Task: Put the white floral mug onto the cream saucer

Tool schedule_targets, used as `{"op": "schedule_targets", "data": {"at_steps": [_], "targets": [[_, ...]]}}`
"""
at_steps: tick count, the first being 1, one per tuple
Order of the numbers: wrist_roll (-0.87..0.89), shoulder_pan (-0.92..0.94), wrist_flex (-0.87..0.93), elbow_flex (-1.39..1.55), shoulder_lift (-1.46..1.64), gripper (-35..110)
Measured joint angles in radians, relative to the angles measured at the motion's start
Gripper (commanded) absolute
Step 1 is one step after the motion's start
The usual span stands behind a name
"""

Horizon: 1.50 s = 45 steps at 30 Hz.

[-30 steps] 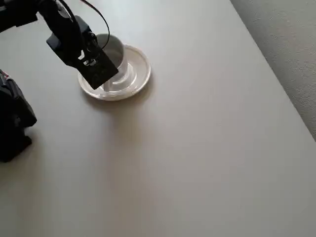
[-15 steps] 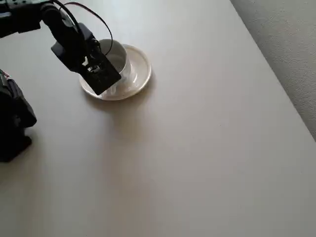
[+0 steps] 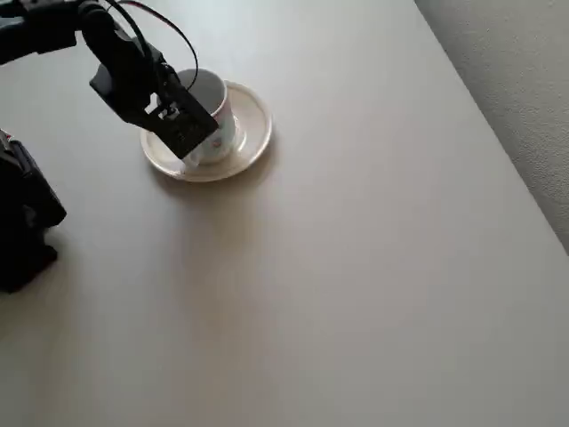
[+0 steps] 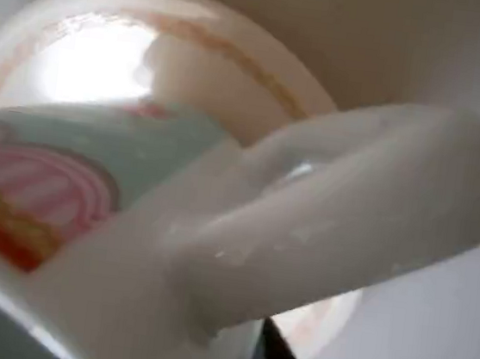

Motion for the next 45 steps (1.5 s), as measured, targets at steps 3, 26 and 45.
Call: {"op": "schedule_targets", "data": {"at_steps": [3, 26, 45], "targets": [[0.006, -0.017, 0.000, 0.000, 0.000, 6], [0.018, -0.109, 0.000, -0.025, -0.054, 25], [0.018, -0.101, 0.020, -0.121, -0.123, 25]]}}
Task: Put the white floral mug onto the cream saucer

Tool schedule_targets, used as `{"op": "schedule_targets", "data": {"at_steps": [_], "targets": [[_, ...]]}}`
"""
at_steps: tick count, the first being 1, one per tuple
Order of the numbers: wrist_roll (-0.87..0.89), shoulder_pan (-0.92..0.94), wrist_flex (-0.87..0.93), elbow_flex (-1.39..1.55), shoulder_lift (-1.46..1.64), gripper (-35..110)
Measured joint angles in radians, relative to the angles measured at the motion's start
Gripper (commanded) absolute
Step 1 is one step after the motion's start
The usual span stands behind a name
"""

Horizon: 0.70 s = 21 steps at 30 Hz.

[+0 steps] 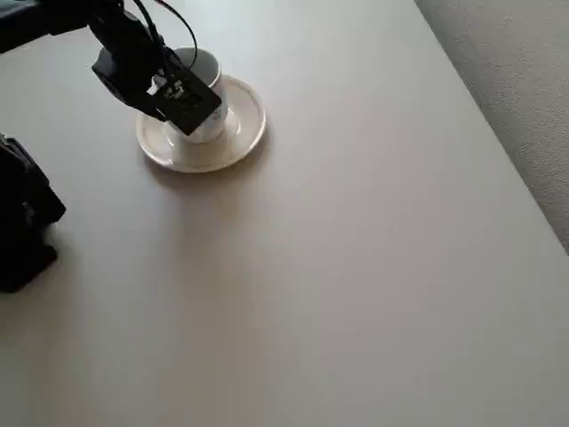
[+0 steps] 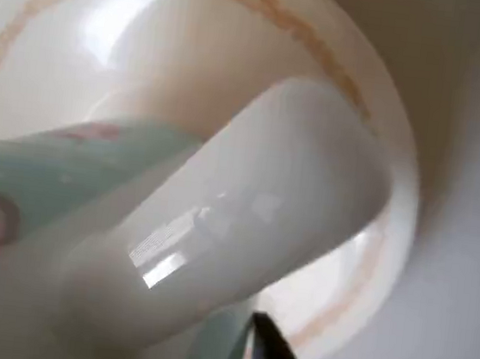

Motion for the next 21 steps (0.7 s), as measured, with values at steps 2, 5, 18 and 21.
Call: {"op": "schedule_targets", "data": {"at_steps": [2, 5, 18, 21], "targets": [[0.000, 0.003, 0.000, -0.002, -0.006, 25], [-0.003, 0.012, 0.000, -0.002, -0.009, 25], [-0.032, 0.083, 0.000, -0.063, -0.077, 25], [-0.035, 0.094, 0.000, -0.074, -0.080, 25]]}}
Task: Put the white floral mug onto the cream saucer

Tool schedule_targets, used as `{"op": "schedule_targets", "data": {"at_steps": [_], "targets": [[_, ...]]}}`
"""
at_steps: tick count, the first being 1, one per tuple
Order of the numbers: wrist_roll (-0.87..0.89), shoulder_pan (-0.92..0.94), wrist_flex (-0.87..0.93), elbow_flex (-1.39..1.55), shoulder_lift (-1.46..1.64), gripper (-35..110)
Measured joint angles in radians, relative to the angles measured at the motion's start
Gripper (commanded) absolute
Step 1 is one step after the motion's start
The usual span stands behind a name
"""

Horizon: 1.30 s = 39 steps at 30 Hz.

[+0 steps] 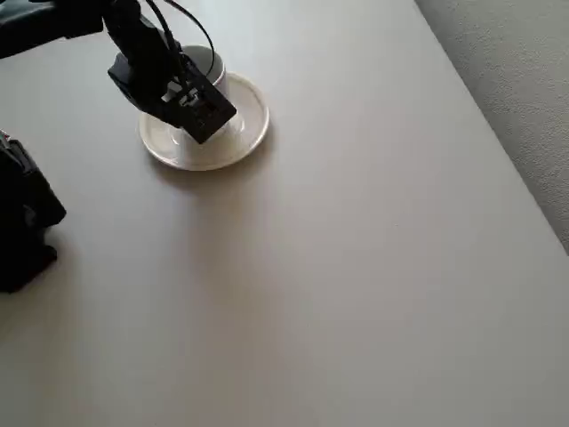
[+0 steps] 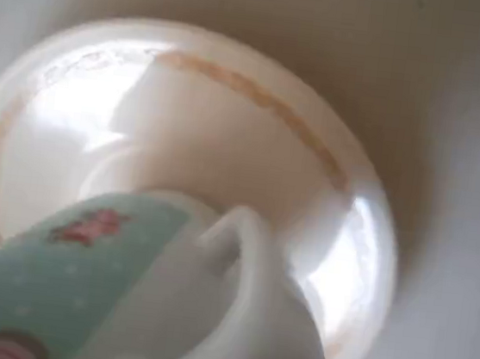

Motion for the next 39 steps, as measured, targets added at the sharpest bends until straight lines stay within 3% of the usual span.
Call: {"op": "schedule_targets", "data": {"at_steps": [14, 25, 31, 34, 39], "targets": [[-0.023, 0.002, 0.081, -0.002, 0.006, 25], [-0.078, 0.109, 0.268, -0.038, 0.334, 24], [-0.192, 0.393, 0.236, 0.080, 0.551, 18], [-0.241, 0.503, 0.160, 0.225, 0.624, 8], [-0.256, 0.601, 0.041, 0.454, 0.699, -2]]}}
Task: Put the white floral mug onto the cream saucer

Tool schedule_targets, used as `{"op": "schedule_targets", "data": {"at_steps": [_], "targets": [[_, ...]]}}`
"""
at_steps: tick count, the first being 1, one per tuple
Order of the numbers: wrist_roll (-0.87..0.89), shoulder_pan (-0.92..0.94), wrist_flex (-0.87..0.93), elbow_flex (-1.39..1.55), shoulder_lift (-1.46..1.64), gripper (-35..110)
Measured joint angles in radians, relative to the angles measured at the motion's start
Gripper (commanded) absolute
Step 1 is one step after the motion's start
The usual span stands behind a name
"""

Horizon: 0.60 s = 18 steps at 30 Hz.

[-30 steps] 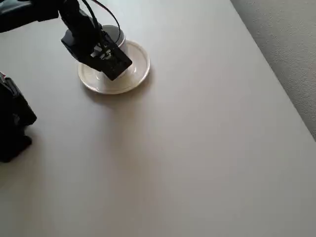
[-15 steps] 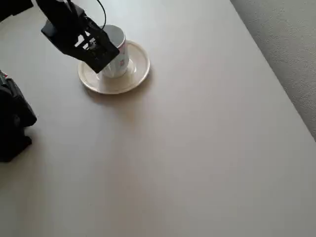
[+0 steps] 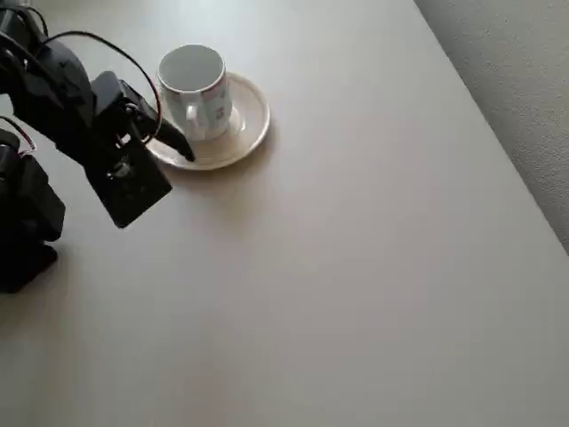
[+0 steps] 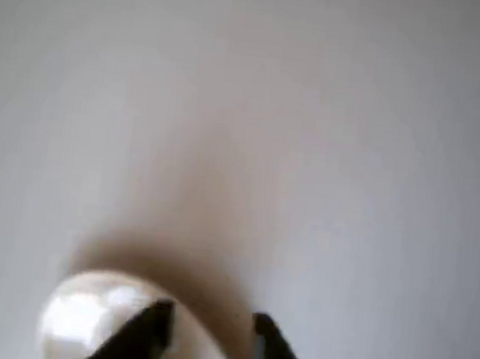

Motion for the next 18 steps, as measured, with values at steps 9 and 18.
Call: {"op": "schedule_targets", "data": {"at_steps": [9, 18], "targets": [[0.107, 0.051, -0.060, 0.417, 0.382, -2], [0.163, 0.130, 0.051, 0.643, 0.844, 3]]}}
